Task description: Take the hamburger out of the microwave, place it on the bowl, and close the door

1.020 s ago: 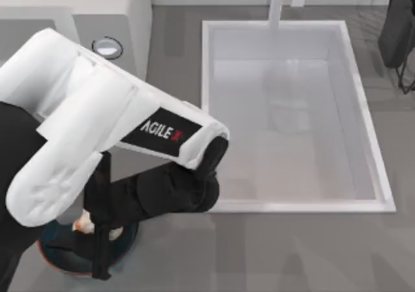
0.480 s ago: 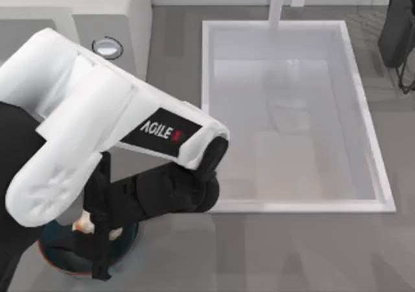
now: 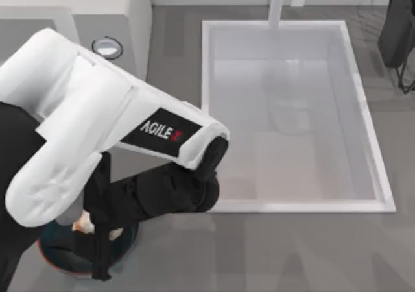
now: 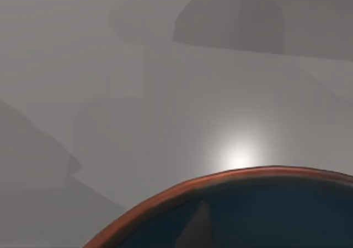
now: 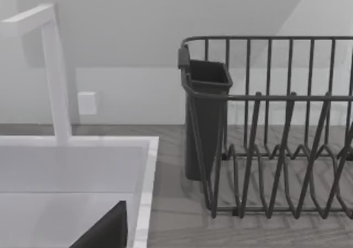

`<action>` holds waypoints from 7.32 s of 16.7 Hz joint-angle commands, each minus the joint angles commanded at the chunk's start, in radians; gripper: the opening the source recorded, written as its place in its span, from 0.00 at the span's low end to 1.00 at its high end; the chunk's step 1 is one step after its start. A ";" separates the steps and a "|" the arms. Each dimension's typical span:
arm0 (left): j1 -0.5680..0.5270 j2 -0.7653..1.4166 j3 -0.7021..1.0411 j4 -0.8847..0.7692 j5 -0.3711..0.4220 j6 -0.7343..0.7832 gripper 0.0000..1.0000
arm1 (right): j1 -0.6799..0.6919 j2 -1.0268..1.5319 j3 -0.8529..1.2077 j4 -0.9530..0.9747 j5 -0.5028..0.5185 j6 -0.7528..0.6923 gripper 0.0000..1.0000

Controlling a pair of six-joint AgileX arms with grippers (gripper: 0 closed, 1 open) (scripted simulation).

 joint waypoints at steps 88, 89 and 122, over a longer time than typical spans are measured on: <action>0.943 -1.817 -1.400 2.151 0.900 2.780 0.00 | 0.000 0.000 0.000 0.000 0.000 0.000 1.00; 0.945 -1.800 -1.401 2.167 0.902 2.781 0.00 | 0.000 0.000 0.000 0.000 0.000 0.000 1.00; 1.588 -1.173 -0.484 1.243 1.201 3.393 0.00 | 0.000 0.000 0.000 0.000 0.000 0.000 1.00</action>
